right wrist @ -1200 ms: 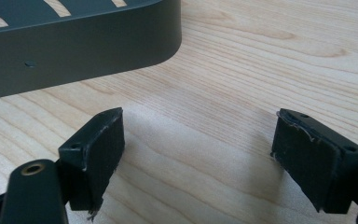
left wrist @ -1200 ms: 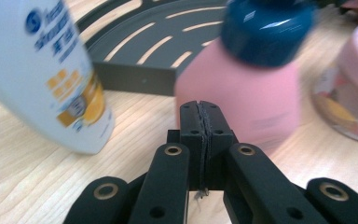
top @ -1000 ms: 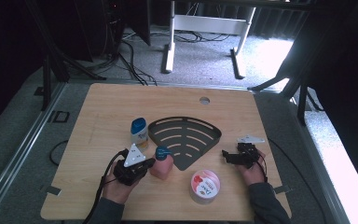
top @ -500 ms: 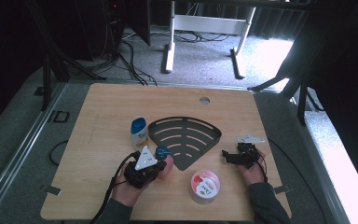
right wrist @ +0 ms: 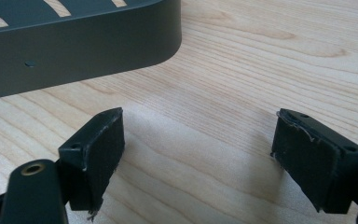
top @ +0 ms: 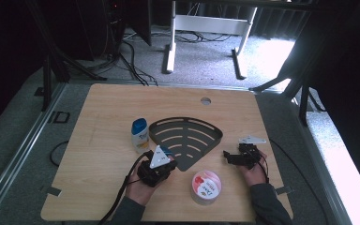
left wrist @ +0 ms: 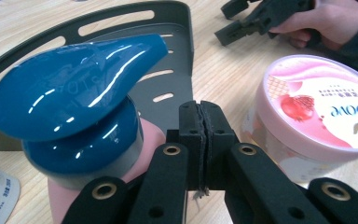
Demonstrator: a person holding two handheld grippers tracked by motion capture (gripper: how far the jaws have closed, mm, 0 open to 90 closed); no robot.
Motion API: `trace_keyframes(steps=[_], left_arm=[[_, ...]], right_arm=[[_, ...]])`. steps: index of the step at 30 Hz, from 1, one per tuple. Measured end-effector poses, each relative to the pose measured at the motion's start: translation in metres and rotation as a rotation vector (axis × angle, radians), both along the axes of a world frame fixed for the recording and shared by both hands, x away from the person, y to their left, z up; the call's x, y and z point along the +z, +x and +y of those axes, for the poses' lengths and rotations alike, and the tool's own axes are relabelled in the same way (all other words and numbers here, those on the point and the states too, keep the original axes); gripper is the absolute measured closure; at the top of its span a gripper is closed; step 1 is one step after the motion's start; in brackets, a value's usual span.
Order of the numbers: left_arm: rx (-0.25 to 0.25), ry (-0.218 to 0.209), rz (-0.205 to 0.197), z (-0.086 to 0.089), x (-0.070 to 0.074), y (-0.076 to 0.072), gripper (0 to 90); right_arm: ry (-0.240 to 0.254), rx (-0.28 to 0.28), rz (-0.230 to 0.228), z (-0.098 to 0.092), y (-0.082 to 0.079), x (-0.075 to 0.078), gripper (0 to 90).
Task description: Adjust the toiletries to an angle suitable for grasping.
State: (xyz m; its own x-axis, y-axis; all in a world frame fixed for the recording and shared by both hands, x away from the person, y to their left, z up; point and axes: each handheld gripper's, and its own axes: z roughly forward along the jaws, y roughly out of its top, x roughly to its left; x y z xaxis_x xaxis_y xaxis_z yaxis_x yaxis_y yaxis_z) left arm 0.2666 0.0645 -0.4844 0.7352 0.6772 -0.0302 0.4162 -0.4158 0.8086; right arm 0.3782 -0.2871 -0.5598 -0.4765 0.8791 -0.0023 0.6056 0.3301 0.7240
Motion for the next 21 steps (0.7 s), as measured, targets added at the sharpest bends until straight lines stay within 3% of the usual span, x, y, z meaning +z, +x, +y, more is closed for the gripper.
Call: trace_keyframes(steps=[6,9,21], left_arm=[[0.039,-0.002,0.021,0.0002,-0.0015,0.0023,89.7],[0.052,0.024,0.004,-0.0026,-0.0013,0.0007,89.7],[0.083,0.021,0.007,0.0042,-0.0014,0.0042,89.7]], right_arm=[[0.0,0.0,0.0,0.0,0.0,0.0,16.6],[0.0,0.0,0.0,0.0,0.0,0.0,16.5],[0.0,0.0,0.0,0.0,0.0,0.0,16.6]])
